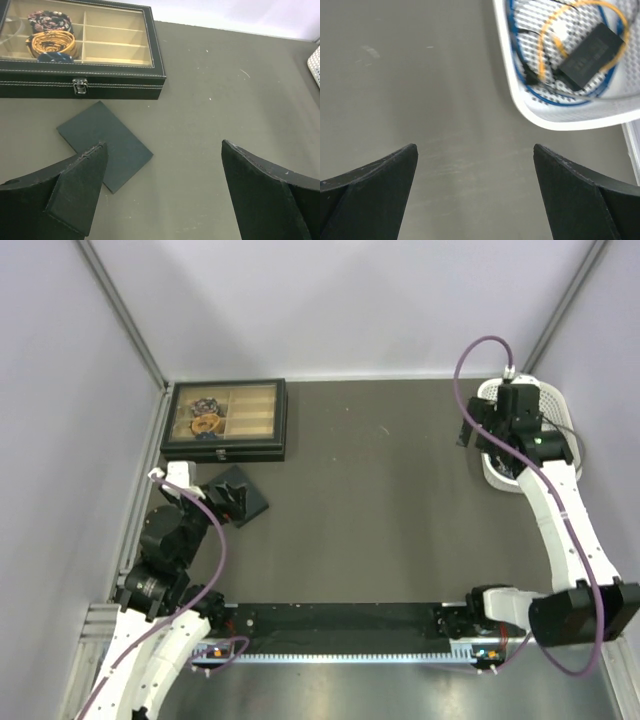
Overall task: Insert the plug into the switch port
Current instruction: Pick up the power from the bin.
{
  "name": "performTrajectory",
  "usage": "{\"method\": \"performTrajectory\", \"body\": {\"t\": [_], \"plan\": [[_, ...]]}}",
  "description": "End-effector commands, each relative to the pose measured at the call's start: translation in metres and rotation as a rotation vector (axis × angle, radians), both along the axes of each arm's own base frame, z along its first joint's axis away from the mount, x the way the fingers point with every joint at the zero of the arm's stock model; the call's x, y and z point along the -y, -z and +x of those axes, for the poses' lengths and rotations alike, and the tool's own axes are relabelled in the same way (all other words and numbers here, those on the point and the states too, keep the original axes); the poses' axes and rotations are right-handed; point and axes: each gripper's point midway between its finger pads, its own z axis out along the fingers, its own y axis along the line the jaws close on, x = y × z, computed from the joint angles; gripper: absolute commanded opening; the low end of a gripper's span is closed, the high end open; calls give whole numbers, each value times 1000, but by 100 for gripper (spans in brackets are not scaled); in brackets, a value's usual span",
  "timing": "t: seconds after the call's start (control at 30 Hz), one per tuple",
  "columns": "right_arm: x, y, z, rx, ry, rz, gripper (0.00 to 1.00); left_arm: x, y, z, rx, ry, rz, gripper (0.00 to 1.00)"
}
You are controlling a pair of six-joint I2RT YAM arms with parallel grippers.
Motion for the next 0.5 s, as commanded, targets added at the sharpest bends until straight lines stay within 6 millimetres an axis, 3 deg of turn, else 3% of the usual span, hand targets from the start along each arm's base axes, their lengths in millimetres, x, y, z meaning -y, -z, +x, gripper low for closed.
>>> {"method": "performTrajectory", "body": {"t": [0.0, 0.27, 0.47], "plan": [[45, -3, 16, -1, 206, 14, 99, -6, -6, -2, 29, -31, 14, 99], [115, 23, 38, -36, 467, 35, 99, -5, -9, -6, 47, -28, 27, 99], [170, 71, 47, -119, 654, 76, 99, -6, -6, -2, 34, -42, 43, 99]]}}
